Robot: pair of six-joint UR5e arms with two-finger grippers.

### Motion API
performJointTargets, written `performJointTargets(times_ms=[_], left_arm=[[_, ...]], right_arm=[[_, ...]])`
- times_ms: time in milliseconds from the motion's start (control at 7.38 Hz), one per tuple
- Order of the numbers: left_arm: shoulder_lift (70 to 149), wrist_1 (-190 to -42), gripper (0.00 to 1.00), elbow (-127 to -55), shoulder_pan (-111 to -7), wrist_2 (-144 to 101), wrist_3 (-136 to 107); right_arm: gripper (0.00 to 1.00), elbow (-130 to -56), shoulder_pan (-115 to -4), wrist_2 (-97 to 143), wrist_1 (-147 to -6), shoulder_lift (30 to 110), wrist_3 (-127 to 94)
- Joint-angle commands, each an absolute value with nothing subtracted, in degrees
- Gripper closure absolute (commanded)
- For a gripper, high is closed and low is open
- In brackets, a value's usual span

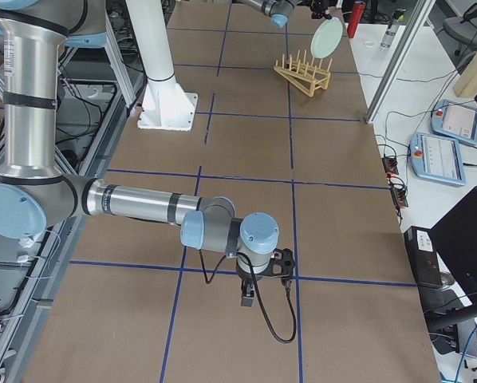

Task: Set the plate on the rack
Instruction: 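Carry the plate upright with the left gripper above the wooden rack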

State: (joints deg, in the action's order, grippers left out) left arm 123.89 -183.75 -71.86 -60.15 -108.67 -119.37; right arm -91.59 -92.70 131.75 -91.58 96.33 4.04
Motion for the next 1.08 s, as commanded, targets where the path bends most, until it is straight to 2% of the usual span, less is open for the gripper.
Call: performJointTargets(times_ms=[0, 812, 948], left_arm=[[123.2, -184.0, 1.00, -70.2, -59.4, -108.4, -118.2], [122.4, -182.3, 0.98, -67.9, -56.3, -107.5, -114.6], [122.3, -181.7, 0.65, -67.9, -56.3, -107.5, -114.6]], right_arm=[[0.00, -91.7, -92.7, 131.7, -91.6, 96.3, 4.0], [0.00, -91.7, -92.6, 131.7, -91.6, 96.3, 4.0], [0.00, -91.6, -92.7, 131.7, -91.6, 96.3, 4.0]])
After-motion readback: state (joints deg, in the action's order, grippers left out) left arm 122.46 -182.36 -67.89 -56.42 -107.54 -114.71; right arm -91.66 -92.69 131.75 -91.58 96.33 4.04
